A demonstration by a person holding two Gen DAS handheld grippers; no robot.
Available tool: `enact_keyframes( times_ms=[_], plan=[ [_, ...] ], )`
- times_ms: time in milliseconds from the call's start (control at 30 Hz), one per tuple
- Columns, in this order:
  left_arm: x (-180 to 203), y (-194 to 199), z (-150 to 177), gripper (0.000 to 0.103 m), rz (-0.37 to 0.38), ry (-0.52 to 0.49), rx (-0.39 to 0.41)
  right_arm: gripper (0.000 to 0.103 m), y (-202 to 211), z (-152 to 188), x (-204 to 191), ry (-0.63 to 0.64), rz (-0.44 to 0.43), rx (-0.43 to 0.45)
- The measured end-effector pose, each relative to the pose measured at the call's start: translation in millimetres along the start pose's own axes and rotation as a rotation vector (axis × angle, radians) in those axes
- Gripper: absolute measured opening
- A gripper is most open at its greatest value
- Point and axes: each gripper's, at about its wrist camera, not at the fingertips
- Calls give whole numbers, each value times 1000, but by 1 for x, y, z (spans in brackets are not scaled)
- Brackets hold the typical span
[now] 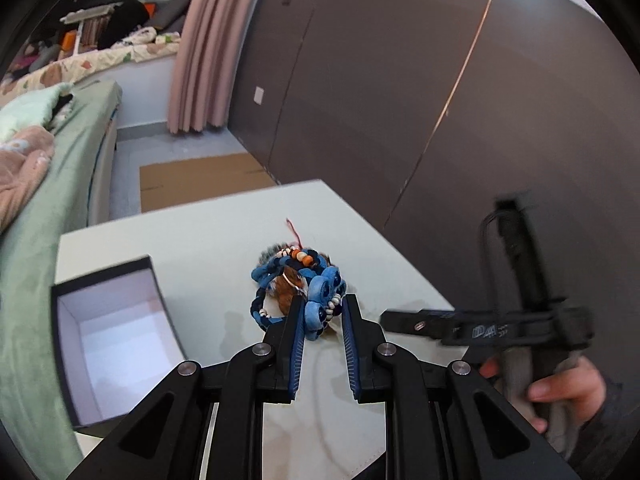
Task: Organize jewelry
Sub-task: 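Drop the blue bracelet into the box with left tool while right tool lifts the pouch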
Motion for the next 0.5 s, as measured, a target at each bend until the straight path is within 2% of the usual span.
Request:
enact_keyframes(
  times_ms=[300, 367, 400, 433, 467, 500],
  plan=[
    [-16, 29, -5, 19, -39, 29, 73, 86, -30, -5, -31, 143, 108, -33],
    [-23, 38, -6, 19, -48, 45, 95, 79, -34, -4, -32, 161, 149, -25],
    [-26, 40, -7, 19, -54, 50, 102, 68, -33, -5, -33, 170, 164, -13],
    [-30, 44, -8, 19, -60, 58, 110, 47, -32, -4, -33, 171, 163, -11],
    [-36, 49, -9, 19, -66, 71, 118, 32, -31, -3, -32, 166, 148, -16],
    [-41, 53, -9, 19, -69, 81, 123, 4, -32, -2, -29, 151, 108, -40]
  ],
)
Point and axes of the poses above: each gripper's, at about its wrist camera, not at the fingertips, and y roughly against the way its jaws point, x to its right, z to its underside, and after that the axes turned 8 degrees about z, right-handed
